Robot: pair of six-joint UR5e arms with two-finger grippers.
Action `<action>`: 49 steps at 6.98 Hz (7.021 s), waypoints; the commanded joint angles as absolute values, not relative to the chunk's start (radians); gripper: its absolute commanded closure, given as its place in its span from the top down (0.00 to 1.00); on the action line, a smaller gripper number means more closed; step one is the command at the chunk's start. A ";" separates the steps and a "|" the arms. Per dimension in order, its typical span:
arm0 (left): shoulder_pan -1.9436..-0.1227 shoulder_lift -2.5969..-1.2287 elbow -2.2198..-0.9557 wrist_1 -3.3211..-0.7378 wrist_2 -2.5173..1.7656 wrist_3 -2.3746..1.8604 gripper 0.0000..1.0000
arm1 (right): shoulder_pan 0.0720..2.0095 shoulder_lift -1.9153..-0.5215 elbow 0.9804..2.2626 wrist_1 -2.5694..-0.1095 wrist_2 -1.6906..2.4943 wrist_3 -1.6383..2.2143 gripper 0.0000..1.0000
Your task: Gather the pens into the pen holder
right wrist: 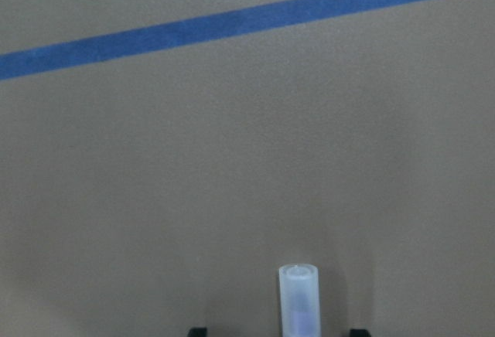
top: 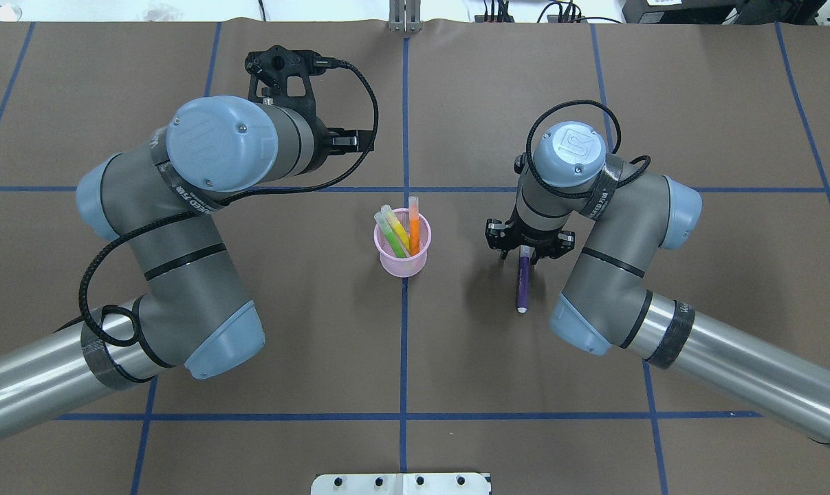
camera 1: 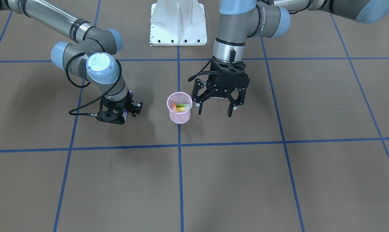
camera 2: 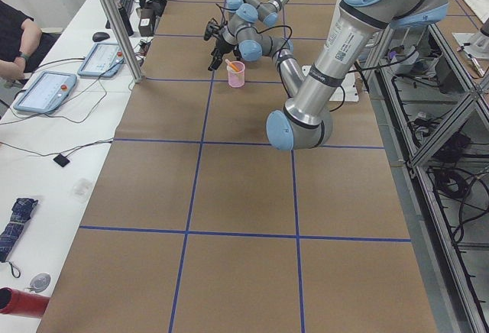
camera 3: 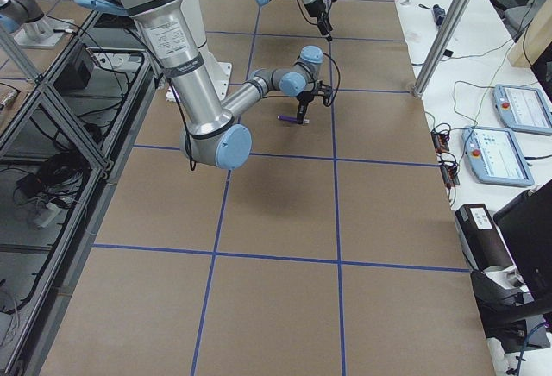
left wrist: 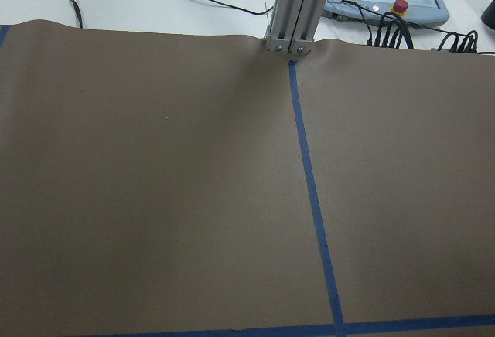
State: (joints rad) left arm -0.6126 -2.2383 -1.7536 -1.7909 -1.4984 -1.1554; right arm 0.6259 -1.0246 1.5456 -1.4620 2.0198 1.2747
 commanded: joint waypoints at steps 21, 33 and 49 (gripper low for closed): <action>-0.713 -2.192 -1.732 -1.753 -1.602 -0.989 0.86 | 0.735 -1.046 1.825 -1.551 1.990 1.339 0.00; -1.077 -1.936 -1.628 -1.770 -2.069 -0.581 0.99 | 0.430 -0.845 1.850 -1.549 1.159 1.401 0.00; -1.106 -1.948 -1.536 -1.839 -2.069 -0.581 0.99 | 0.290 -0.801 1.712 -1.551 0.954 1.367 1.00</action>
